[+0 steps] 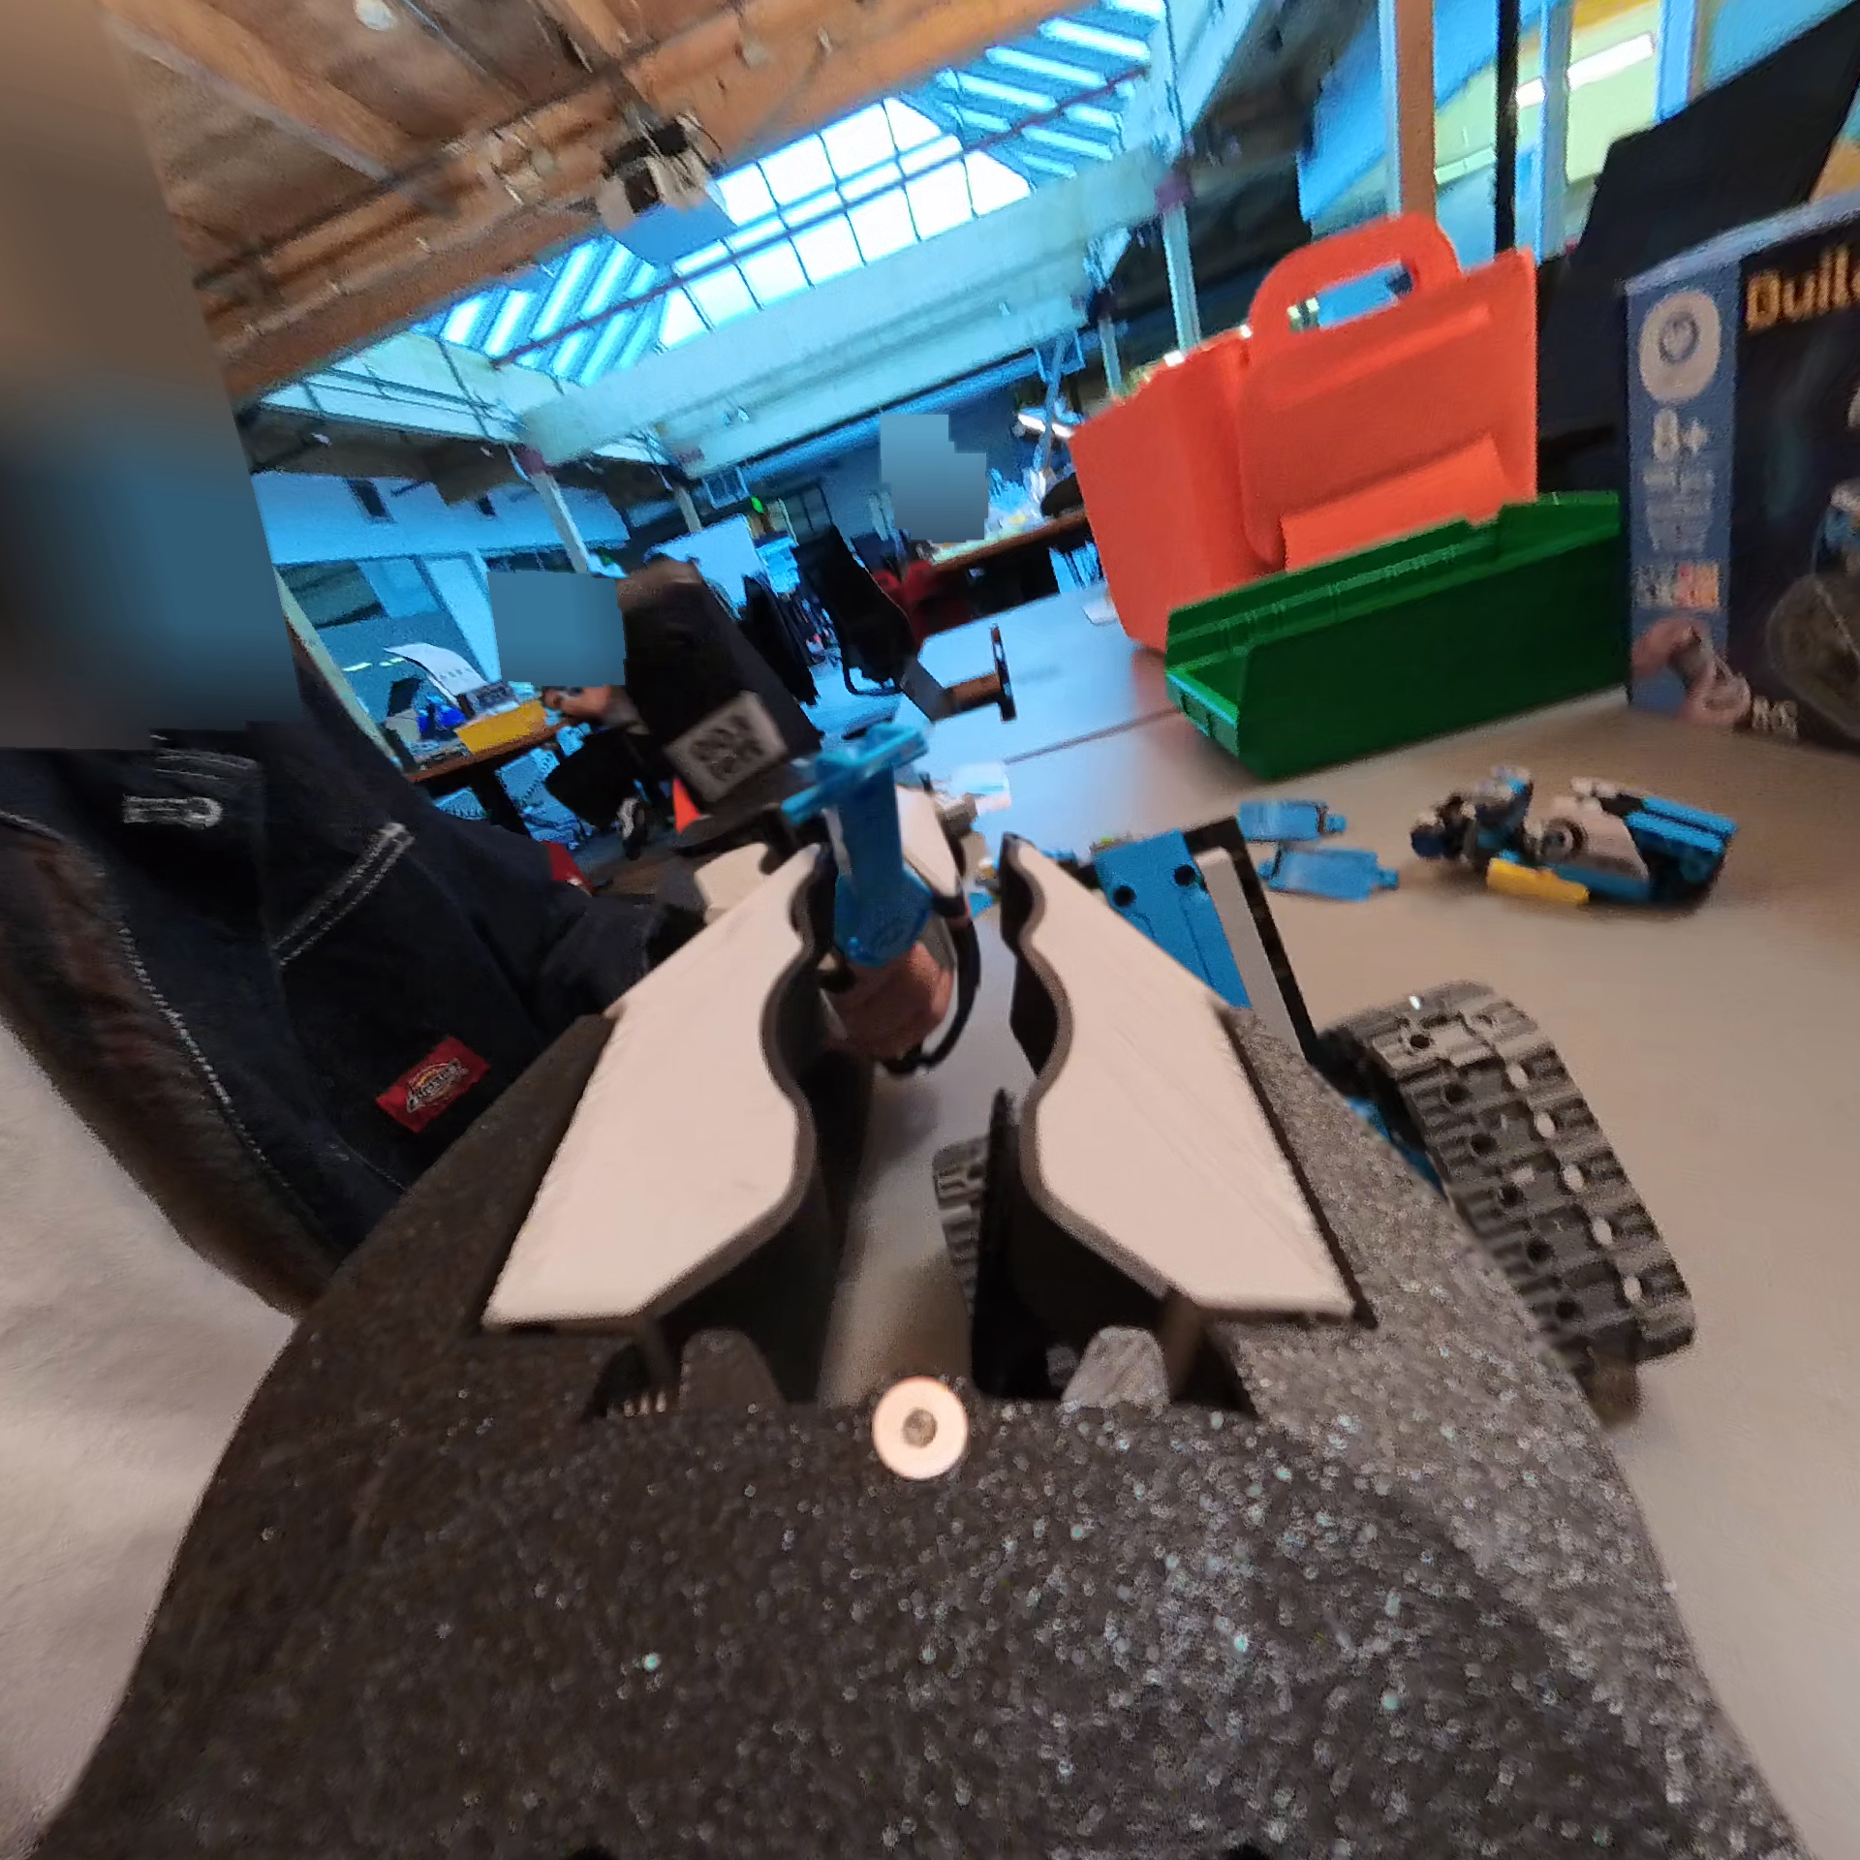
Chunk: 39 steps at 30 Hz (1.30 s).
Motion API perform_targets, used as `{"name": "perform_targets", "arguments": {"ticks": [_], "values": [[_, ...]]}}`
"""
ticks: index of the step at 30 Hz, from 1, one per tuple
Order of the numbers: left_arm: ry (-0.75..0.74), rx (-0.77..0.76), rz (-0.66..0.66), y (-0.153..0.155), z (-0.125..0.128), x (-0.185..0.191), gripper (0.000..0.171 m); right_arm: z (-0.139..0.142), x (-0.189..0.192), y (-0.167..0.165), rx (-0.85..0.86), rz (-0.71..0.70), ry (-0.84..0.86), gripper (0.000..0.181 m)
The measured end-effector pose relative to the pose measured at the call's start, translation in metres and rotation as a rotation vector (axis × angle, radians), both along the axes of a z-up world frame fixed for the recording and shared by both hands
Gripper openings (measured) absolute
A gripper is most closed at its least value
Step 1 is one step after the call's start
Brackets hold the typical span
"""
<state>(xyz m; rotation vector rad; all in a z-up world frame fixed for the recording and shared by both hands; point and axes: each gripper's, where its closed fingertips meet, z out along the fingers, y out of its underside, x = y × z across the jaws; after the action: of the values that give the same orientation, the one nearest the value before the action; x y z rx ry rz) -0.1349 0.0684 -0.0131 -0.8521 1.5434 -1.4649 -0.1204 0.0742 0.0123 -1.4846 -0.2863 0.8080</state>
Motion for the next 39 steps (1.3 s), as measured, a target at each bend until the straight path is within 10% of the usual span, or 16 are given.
{"name": "perform_targets", "arguments": {"ticks": [11, 16, 20, 26, 39], "values": [[0.230, -0.622, -0.596, -0.044, 0.017, -0.028, 0.024, 0.027, -0.034, -0.027, 0.171, 0.185, 0.044, 0.012], [0.216, -0.579, -0.377, -0.016, 0.007, -0.009, 0.031, 0.018, -0.007, -0.013, 0.132, -0.036, -0.167, 0.011], [0.083, -0.483, -0.200, 0.023, 0.019, -0.011, 0.040, -0.012, 0.017, 0.001, 0.049, -0.278, -0.691, 0.010], [-0.023, -0.311, 0.041, 0.068, 0.023, -0.002, 0.038, -0.063, 0.019, 0.017, -0.125, -0.221, -1.335, 0.011], [0.160, -0.130, -0.043, 0.050, -0.013, 0.024, 0.096, -0.068, 0.014, 0.039, -0.155, -0.101, -1.515, 0.012]]}}
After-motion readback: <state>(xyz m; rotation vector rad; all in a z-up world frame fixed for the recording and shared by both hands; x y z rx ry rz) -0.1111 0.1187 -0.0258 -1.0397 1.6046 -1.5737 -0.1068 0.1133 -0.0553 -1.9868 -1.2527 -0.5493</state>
